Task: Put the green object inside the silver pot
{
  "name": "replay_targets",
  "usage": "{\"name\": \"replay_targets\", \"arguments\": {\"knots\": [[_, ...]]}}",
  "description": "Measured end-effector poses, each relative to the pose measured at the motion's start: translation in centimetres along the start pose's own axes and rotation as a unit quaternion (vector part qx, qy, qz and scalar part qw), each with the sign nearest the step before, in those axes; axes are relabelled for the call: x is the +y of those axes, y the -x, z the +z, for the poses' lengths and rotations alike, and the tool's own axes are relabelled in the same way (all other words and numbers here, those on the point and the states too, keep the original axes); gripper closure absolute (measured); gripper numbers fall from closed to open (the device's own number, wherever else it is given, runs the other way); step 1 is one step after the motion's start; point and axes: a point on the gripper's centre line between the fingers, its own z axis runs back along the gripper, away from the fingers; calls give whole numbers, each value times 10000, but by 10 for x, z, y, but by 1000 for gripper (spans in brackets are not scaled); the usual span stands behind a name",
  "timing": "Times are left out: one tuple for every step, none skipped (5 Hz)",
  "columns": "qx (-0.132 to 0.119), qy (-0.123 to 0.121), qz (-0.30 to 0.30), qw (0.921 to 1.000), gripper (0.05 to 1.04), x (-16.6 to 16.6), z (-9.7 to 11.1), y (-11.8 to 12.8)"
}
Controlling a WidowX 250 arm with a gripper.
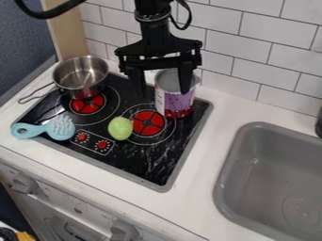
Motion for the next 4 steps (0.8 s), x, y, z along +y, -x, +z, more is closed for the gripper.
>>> {"name": "replay_targets", "arguments": {"knots": [[118, -34, 13, 9999, 84, 1, -7, 2], [186, 40, 111, 9998, 84, 20, -14, 3], [62, 10, 203, 9998, 84, 37, -15, -5], [-20, 7, 268, 9996, 84, 55, -28, -1]]}}
